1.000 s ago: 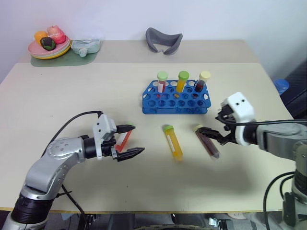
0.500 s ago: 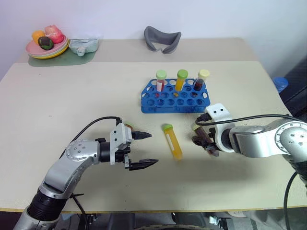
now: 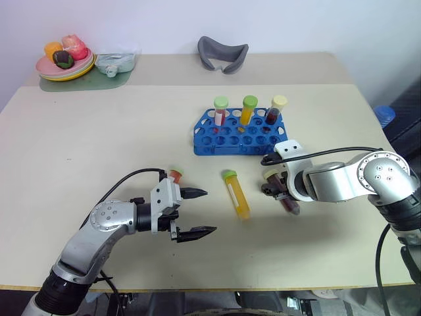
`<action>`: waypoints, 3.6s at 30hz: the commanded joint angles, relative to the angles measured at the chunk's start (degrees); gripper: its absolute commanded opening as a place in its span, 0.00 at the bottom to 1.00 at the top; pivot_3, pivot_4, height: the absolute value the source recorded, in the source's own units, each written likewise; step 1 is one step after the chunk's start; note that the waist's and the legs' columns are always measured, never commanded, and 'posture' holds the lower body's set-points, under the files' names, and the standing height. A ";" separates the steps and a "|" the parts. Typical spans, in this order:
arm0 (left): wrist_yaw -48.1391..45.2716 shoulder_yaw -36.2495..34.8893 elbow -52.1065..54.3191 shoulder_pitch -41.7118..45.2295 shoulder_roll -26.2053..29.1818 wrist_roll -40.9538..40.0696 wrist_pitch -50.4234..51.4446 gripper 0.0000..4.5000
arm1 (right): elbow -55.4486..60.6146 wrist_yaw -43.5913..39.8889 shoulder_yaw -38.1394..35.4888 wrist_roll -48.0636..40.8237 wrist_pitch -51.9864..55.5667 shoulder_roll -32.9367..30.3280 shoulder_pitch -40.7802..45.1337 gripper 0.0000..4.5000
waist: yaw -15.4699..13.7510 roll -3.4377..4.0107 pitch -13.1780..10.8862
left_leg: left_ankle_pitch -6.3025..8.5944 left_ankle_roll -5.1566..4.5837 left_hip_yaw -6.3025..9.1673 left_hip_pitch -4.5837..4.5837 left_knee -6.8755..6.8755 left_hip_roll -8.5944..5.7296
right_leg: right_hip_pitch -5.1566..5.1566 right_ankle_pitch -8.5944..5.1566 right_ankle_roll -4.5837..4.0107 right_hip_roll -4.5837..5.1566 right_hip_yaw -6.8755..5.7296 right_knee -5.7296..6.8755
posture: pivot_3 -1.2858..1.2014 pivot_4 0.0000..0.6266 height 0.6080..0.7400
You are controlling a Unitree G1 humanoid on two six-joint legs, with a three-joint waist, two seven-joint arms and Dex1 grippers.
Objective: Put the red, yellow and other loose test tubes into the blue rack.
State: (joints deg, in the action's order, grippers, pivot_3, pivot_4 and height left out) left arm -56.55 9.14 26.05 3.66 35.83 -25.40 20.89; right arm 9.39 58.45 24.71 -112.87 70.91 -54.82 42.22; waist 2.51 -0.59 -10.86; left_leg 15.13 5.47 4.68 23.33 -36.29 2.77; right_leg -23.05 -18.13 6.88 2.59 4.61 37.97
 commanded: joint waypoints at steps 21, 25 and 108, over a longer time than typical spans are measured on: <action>2.32 -2.94 1.68 -0.76 0.15 -0.74 -0.63 1.00 | 13.51 -19.28 -13.24 13.98 -6.46 -0.99 6.04 0.24 | -0.10 0.08 -0.04 | 0.00 -0.01 0.00 0.08 0.05 0.04 | -0.21 0.00 0.00 -0.05 0.01 0.08 | 0.52 0.24 1.00; 5.18 -4.53 1.13 0.21 -2.82 -2.99 0.27 1.00 | 21.04 -29.23 -22.88 31.62 -19.93 3.16 -4.44 0.24 | -0.71 -0.02 0.03 | 0.00 0.00 0.03 0.09 0.05 0.02 | -0.11 -0.01 0.01 -0.02 -0.05 -0.02 | 0.52 0.24 1.00; 9.67 -7.44 -4.76 6.35 -4.15 -2.04 1.38 1.00 | 23.03 -74.24 -38.06 84.92 -42.22 24.37 -26.08 0.99 | -0.02 0.18 0.06 | -0.17 0.29 -0.03 -0.09 0.02 -0.03 | -0.08 0.01 0.01 0.04 0.02 0.35 | 0.52 0.24 1.00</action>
State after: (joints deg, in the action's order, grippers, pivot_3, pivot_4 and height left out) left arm -46.28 3.57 21.28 9.41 31.22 -27.50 23.39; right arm 25.83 -12.60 -11.41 -21.23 19.93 -27.60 16.31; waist 2.49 -0.41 -10.80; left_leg 14.97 5.75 4.67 23.21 -36.28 2.75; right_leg -23.10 -18.13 6.89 2.59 4.63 38.31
